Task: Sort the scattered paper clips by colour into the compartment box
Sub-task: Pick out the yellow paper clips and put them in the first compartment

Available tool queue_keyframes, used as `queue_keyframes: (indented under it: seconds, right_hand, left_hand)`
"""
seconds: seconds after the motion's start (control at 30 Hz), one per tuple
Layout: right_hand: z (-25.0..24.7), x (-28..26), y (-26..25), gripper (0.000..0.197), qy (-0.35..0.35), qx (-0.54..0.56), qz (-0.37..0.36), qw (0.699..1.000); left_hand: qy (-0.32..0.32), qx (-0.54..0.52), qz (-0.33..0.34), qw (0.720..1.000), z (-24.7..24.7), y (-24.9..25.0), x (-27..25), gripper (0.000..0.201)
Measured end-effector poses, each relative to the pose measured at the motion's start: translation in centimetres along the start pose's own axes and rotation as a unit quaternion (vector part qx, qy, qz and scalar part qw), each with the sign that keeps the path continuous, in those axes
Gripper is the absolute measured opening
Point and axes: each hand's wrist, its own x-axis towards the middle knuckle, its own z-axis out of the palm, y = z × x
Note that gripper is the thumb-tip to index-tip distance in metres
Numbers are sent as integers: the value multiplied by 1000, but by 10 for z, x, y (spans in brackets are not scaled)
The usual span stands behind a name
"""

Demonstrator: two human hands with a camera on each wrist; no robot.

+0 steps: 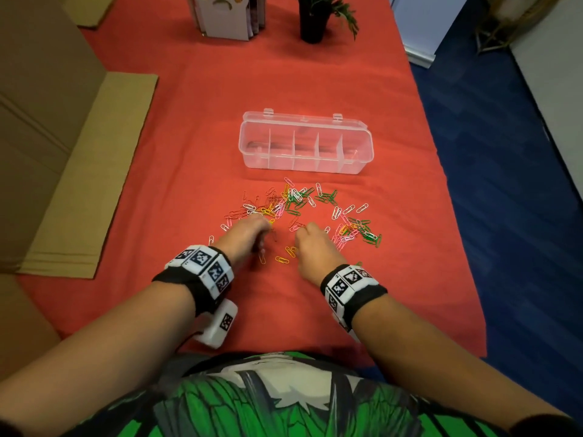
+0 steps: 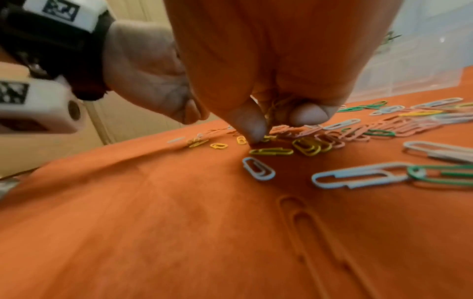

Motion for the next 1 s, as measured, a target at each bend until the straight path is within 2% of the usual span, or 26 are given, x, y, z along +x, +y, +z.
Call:
queue_keyframes:
  seconds: [0.07,0.13,0.23,0.3,0.33,0.4,0.43,0.47,0.5,0.53,0.57,0.6,0.67,0.7,0.77,0.83,0.9,1.0]
  right_hand:
    - [-2,2,-1,21,-11,14,4,1000]
    - [-8,5,-1,16,-30,85,19,996]
    - [-21,6,7,29,-60,220,80,970]
    - [-29,1,11,28,-63,351,122,926]
    - [-32,-2,15,28,-65,411,137,899]
    - [-38,-7,19,30,-74,511,153,843]
    - [-40,-9,20,28,-76,556,162,812]
    - [-42,-10,21,25,-79,596,177,779]
    - [-42,-12,21,21,-81,621,196,755]
    - [-40,-12,22,21,-79,621,213,750]
    - [-38,-13,22,22,-77,580,222,780]
    - [-35,-13,22,23,-78,499,217,835]
    - [-30,-13,19,20,-82,287,159,941]
    - [-28,-14,17,15,-85,194,124,969]
    - [-20,-19,14,11,-83,67,67,992]
    - [-11,-25,12,24,-77,-20,23,997]
    - [-7,-28,9,27,-62,-74,1,995]
    - [-6,-30,6,30,-62,-106,-12,992]
  left_hand:
    - [-40,-158,-33,986,-8,4,-10,23]
    - [-96,-237,-38,966,-17,6,-17,13]
    - [-118,-278,-51,952,-22,8,-20,15]
    - [-91,-248,-75,962,-18,8,-19,17]
    - [-67,-199,-80,975,-15,5,-16,19]
    - [-14,-1,-41,999,-11,-3,-10,19]
    - [11,128,4,992,-12,-9,-7,14]
    - [19,242,49,969,-14,-13,-6,7]
    - [11,338,81,938,-15,-16,-8,9]
    - [2,421,102,901,-16,-20,-8,20]
    - [-5,479,119,870,-17,-24,-7,27]
    - [-6,509,129,851,-19,-27,-6,29]
    - [2,525,138,840,-20,-33,-6,23]
    - [1,529,143,836,-20,-35,-5,20]
    - [-9,529,147,836,-18,-38,-3,15]
    - [-7,493,162,855,-17,-38,-3,10]
    - [2,434,174,884,-17,-33,-4,4]
    - [-5,283,120,952,-17,-26,-3,23]
